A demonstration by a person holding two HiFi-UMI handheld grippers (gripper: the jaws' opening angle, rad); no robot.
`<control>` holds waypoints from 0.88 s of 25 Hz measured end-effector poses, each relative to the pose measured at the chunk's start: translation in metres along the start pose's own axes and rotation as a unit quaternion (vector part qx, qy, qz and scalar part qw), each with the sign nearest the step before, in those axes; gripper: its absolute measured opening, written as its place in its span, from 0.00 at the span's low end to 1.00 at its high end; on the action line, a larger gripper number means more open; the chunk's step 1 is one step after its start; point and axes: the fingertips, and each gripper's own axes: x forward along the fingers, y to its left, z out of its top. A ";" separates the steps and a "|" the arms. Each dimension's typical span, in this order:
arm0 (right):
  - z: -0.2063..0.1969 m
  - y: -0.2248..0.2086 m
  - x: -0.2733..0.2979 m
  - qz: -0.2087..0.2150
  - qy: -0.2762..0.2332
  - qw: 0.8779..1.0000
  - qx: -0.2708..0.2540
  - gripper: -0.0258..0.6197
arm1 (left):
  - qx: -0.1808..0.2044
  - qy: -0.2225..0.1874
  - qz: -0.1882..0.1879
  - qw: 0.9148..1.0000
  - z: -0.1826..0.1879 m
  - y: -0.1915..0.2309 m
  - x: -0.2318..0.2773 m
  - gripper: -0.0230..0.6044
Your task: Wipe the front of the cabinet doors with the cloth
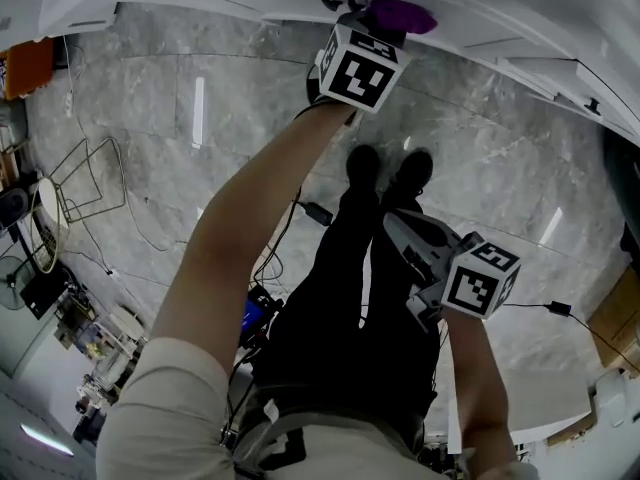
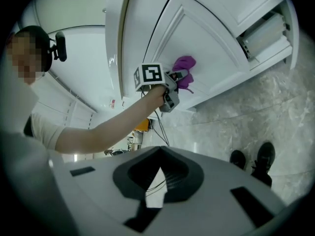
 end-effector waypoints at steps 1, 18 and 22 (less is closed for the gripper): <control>-0.003 0.003 0.003 -0.001 0.000 1.000 -0.001 0.05 | -0.019 0.001 0.000 1.000 -0.005 0.002 0.004 0.20; -0.045 -0.059 -0.009 -0.009 0.022 0.999 0.039 0.05 | 0.018 0.075 0.059 0.995 -0.100 0.036 0.098 0.21; -0.050 -0.087 -0.017 -0.024 0.025 0.998 0.048 0.05 | 0.032 0.109 0.074 0.991 -0.139 0.047 0.131 0.21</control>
